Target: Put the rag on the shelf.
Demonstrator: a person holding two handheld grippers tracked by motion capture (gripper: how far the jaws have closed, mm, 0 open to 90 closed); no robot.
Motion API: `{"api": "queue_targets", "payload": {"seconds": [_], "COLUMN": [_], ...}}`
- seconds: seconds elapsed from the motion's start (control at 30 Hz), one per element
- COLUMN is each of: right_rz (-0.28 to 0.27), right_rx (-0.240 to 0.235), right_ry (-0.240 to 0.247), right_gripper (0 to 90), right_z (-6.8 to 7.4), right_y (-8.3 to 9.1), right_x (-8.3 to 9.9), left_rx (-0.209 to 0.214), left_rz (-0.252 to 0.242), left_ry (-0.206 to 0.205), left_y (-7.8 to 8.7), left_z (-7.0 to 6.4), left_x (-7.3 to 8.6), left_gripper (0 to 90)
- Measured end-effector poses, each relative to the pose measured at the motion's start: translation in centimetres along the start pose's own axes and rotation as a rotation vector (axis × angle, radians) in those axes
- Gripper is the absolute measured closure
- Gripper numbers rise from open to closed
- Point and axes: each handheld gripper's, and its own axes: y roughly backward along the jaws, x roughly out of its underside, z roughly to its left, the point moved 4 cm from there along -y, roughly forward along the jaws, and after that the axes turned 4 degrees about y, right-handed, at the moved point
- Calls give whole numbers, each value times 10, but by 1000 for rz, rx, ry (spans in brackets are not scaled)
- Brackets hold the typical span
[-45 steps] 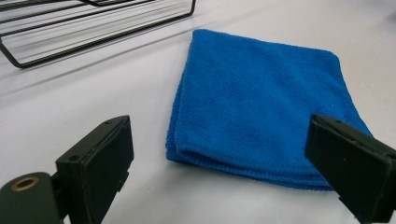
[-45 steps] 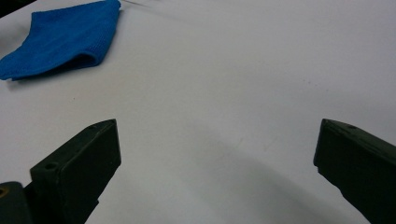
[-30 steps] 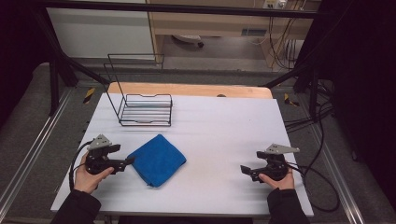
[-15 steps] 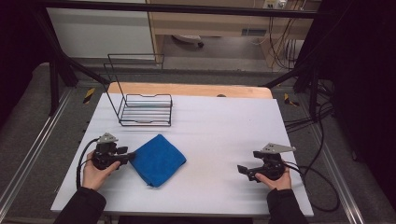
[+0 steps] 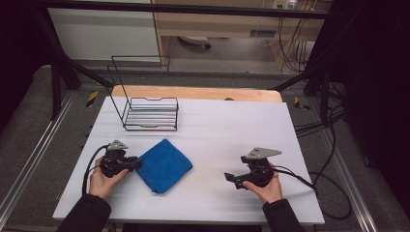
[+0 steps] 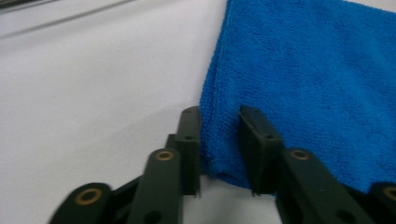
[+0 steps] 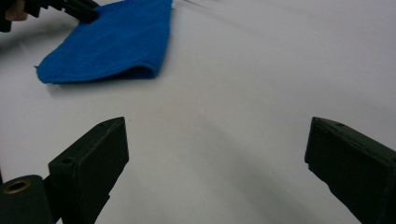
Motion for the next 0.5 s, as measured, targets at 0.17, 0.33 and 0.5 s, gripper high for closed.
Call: {"api": "queue_targets", "payload": {"seconds": [0.17, 0.33, 0.5], "right_rz": [21, 36, 50], "right_rx": [-16, -26, -77], "right_ry": [38, 85, 140], "right_gripper": [87, 113, 185], "right_z": [29, 57, 99], "right_y": [-23, -44, -80], "right_x": [-20, -37, -56], "left_rx": [24, 23, 13], "left_rz": [5, 3, 0], "left_ry": [22, 15, 0], "left_y": [-1, -1, -2], "left_z": [-1, -2, -4], "left_x": [0, 0, 0], "left_gripper": [812, 829, 835]}}
